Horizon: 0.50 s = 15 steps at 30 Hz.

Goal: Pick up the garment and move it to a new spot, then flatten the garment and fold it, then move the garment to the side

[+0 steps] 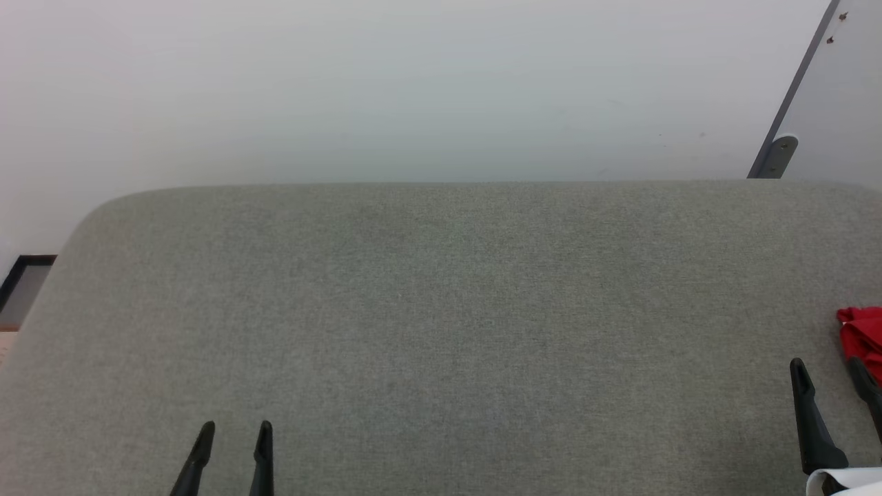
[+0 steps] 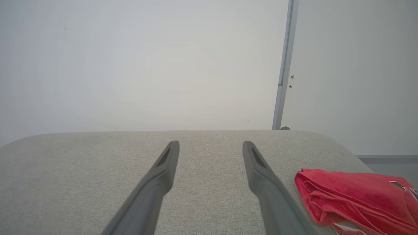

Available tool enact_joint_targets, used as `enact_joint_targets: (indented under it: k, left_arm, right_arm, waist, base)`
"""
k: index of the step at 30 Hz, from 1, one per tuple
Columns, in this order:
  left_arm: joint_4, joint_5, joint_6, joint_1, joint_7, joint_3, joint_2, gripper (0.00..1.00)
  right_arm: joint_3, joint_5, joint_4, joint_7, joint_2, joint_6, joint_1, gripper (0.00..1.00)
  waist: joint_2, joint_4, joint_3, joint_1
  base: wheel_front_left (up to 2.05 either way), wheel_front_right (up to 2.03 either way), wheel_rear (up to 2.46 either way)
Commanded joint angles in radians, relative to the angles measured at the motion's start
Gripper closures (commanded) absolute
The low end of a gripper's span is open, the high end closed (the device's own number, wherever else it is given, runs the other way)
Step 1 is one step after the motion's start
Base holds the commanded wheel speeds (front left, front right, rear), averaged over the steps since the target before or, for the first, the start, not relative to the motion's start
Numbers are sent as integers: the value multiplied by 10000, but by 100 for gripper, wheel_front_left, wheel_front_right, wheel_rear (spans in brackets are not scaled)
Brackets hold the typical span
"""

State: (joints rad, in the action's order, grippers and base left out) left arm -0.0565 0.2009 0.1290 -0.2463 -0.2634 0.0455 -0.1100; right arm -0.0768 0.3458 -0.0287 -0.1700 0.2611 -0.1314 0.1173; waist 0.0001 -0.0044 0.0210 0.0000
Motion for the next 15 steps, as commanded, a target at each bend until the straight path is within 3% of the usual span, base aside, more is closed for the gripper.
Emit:
enact_joint_targets:
  k: [1,15]
  left_arm:
    - [-33,-57,24,27,-6,38,23,0]
    - [-225,-18,24,-28,-6,117,181,0]
  right_arm:
    - [-14,-45,-60,14,-55,17,110,0]
    - [103,-9,-177,110,-137,17,168,0]
  waist:
    - [-1,15,-8,0]
    - [-1,41,3,0]
  base:
    - [0,0,0]
    - [0,0,0]
